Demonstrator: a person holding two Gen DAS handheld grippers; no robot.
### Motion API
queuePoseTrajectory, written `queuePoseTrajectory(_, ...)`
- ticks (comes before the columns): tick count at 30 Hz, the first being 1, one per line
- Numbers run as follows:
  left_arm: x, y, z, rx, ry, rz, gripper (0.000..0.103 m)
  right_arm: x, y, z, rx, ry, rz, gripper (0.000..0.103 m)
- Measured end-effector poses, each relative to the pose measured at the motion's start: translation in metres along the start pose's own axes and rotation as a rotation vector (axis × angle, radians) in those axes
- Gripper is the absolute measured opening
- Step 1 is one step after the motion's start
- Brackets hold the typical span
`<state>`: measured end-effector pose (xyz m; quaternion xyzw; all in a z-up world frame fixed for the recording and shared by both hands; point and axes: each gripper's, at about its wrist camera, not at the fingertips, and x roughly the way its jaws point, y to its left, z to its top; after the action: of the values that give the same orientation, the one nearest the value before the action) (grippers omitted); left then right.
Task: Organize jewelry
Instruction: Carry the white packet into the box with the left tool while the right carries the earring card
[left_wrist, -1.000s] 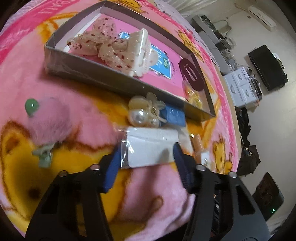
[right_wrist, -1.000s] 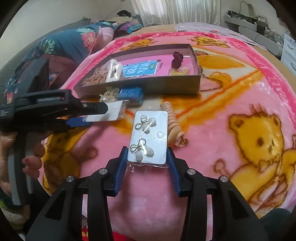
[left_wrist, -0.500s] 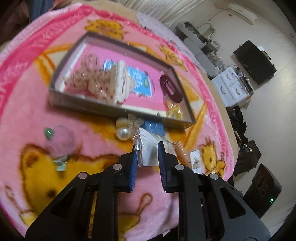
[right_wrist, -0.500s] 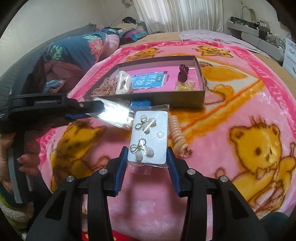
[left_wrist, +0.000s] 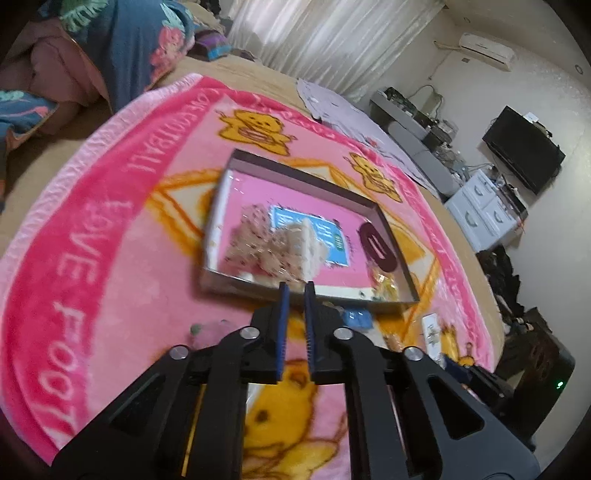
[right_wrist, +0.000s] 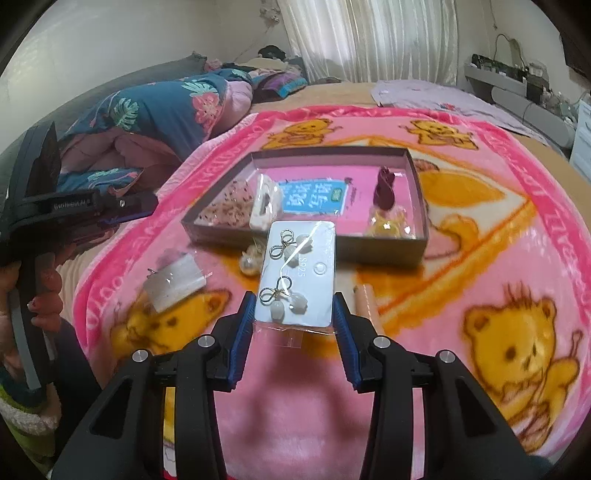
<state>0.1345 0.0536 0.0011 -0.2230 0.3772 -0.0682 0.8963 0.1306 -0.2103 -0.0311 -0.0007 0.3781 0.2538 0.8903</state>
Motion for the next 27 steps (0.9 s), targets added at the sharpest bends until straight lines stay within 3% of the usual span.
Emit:
queuePoseTrajectory(2,0.0,0.006,0.0,-0.007,0.028,-0.004,0.002,0.003,0.001,0.004,0.003,-0.003,0.006,0.04)
queuePoseTrajectory(4,-0.002,0.004,-0.004,0.04,0.049,0.038,0.005,0.007,0.002,0.006,0.006,0.003,0.019,0.04)
queuePoseTrajectory(6,0.0,0.0,-0.01,0.122,0.075,0.099,0.025,0.011,0.004,0.007,0.0,0.008,0.027,0.04)
queuePoseTrajectory(7,0.003,-0.002,-0.014,0.154,0.099,0.116,0.039,0.012,0.005,0.006,-0.001,0.01,0.029,0.04)
queuePoseTrajectory(12,0.021,-0.009,-0.041,0.269,0.197,0.172,0.04,0.006,0.004,0.006,0.0,-0.005,0.036,0.04)
queuePoseTrajectory(17,0.041,-0.002,-0.058,0.265,0.263,0.213,0.04,0.001,0.001,0.01,0.01,-0.024,0.035,0.04)
queuePoseTrajectory(23,0.05,0.002,-0.063,0.273,0.264,0.234,0.034,0.001,-0.004,0.013,0.02,-0.032,0.037,0.04)
queuePoseTrajectory(27,0.039,-0.008,-0.061,0.267,0.248,0.188,0.034,-0.002,-0.006,0.017,0.019,-0.045,0.039,0.04)
